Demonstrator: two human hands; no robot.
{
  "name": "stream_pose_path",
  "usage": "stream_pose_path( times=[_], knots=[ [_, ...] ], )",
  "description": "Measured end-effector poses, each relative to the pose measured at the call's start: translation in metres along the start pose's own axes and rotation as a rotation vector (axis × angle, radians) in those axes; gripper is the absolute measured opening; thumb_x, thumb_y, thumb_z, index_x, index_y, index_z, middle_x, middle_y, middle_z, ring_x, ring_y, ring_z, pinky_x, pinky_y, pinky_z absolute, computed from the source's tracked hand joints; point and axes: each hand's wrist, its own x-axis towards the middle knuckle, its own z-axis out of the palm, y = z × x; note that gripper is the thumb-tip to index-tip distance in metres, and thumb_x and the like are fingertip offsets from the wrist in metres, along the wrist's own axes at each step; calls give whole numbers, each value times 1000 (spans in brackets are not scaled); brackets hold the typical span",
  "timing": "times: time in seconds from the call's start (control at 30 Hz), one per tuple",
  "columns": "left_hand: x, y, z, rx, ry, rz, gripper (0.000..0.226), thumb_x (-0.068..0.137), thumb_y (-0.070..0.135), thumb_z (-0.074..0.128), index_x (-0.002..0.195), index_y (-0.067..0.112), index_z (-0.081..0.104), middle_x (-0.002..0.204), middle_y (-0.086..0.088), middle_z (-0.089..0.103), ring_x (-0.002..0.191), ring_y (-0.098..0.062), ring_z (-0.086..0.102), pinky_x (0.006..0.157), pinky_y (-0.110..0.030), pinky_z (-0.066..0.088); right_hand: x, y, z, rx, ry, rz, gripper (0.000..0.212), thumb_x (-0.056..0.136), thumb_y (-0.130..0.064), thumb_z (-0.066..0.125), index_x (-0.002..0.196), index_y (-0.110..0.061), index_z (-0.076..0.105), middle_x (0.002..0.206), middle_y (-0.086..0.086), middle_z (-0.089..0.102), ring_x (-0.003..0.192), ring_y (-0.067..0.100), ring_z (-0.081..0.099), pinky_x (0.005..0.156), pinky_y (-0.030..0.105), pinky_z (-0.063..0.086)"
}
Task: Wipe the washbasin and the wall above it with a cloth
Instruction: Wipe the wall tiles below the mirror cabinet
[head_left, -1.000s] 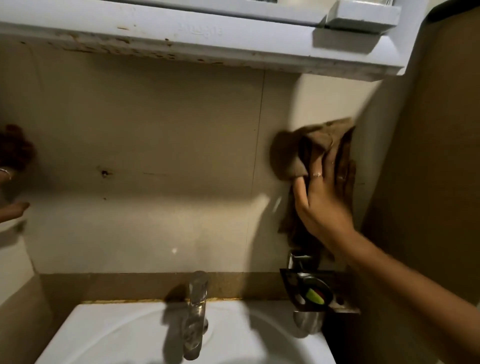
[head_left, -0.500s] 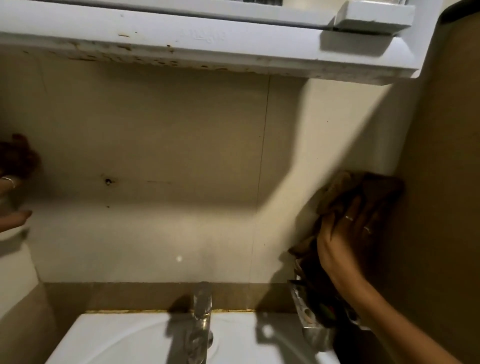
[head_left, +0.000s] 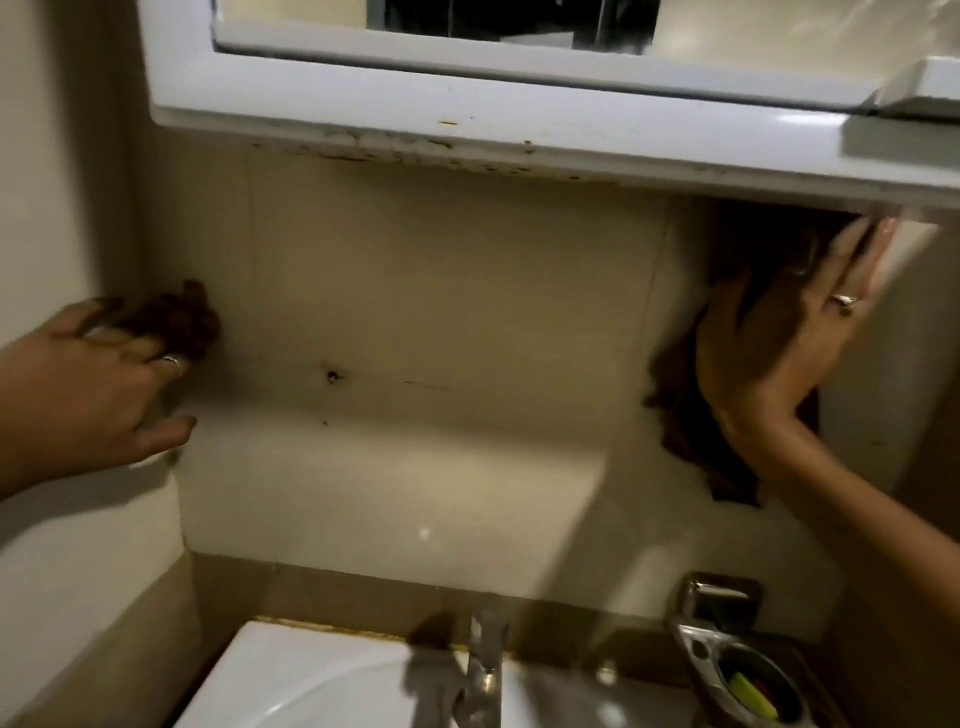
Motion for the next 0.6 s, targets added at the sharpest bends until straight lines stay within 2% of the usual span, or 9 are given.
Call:
stream_pose_path(
  times=[0.07, 0.1, 0.17, 0.23, 0.3, 0.4, 0.47, 0.53, 0.6],
  knots=[
    [-3, 14, -17, 65, 22, -38, 82, 66, 55, 38, 124, 0, 55, 127, -24, 57, 132, -37, 39, 111, -31, 0, -21, -39, 12, 11, 5, -118, 56, 91, -23, 45, 140, 2, 37, 146, 32, 32, 136, 50, 27, 112, 57, 20],
    [-4, 18, -24, 81, -14, -60, 80, 67, 55, 37, 121, 0, 58, 123, -25, 60, 119, -40, 54, 112, -32, 1, -32, -58, 20, -8, -20, -170, 53, 93, -27, 44, 140, -2, 40, 145, 29, 35, 135, 49, 29, 113, 56, 20],
    [-4, 25, -31, 122, -49, -43, 77, 68, 53, 36, 117, 0, 62, 117, -25, 63, 103, -37, 63, 110, -40, 22, -47, -88, 35, -6, -62, -231, 50, 93, -31, 43, 137, -7, 46, 143, 25, 42, 134, 47, 33, 113, 53, 20],
    [-9, 26, -36, 144, -49, -20, 71, 68, 49, 36, 111, -1, 64, 107, -26, 67, 91, -36, 67, 98, -47, 36, -60, -126, 47, 31, -58, -315, 50, 93, -33, 46, 137, -11, 48, 142, 23, 45, 133, 46, 36, 113, 50, 17],
    [-10, 28, -41, 146, -19, -30, 73, 69, 45, 34, 118, -2, 60, 112, -26, 65, 95, -36, 66, 96, -47, 39, -68, -161, 56, 69, -86, -398, 51, 92, -35, 46, 138, -14, 47, 142, 20, 45, 133, 45, 36, 113, 48, 14],
    [-11, 35, -52, 202, -27, -15, 75, 79, 45, 34, 142, 4, 30, 143, -21, 42, 125, -30, 50, 108, -44, 29, -75, -200, 71, 103, -123, -506, 51, 92, -36, 47, 138, -16, 47, 142, 16, 47, 132, 41, 39, 113, 48, 13],
    [-11, 36, -55, 205, -43, -53, 73, 87, 44, 36, 147, 8, 15, 151, -15, 30, 134, -26, 39, 114, -41, 19, -78, -225, 79, 110, -131, -576, 50, 91, -35, 49, 138, -18, 48, 141, 14, 49, 131, 40, 42, 112, 48, 18],
    [-14, 39, -57, 115, -26, -122, 64, 86, 36, 37, 141, 3, 33, 139, -20, 47, 126, -30, 48, 111, -40, 27, -79, -243, 84, 117, -160, -647, 49, 91, -35, 48, 137, -19, 49, 140, 12, 50, 130, 38, 45, 111, 48, 24],
    [-18, 40, -58, 69, -29, -147, 59, 78, 28, 32, 121, -5, 57, 112, -24, 65, 112, -36, 57, 103, -41, 41, -76, -259, 90, 109, -175, -712, 47, 91, -34, 48, 135, -18, 51, 138, 11, 53, 127, 37, 48, 109, 49, 30]
  ],
)
